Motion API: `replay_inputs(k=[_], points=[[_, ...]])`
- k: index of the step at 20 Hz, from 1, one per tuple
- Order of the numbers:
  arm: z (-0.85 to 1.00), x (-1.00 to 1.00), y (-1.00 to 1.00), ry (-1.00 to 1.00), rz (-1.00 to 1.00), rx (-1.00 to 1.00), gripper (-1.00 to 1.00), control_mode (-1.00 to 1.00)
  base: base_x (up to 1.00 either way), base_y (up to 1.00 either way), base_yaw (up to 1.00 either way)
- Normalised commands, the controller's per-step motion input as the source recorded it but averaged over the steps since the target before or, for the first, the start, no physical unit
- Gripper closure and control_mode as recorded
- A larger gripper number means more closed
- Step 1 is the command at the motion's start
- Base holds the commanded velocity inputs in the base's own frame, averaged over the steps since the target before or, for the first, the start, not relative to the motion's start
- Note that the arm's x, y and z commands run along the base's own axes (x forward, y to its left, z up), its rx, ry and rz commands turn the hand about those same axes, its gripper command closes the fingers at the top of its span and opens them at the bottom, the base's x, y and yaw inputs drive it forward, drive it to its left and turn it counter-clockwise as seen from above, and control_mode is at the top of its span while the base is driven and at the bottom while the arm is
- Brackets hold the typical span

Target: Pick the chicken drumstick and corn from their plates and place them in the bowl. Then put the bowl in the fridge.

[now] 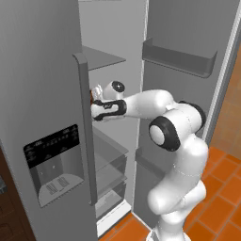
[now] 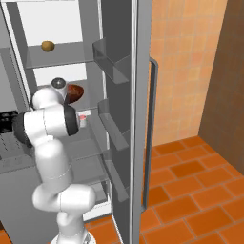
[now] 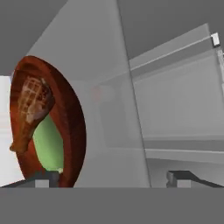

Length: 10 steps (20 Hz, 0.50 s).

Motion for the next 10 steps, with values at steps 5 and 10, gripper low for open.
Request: replay_inputs(k=[5, 10], points=[[0.99, -0.84, -0.29, -0.30, -0.25, 0.05, -1.00, -1.00, 0.00, 0.00, 0.00], [1.00, -0.93, -0.31, -0.05, -0.27, 0.08, -1.00, -1.00, 0.00, 0.00, 0.00]])
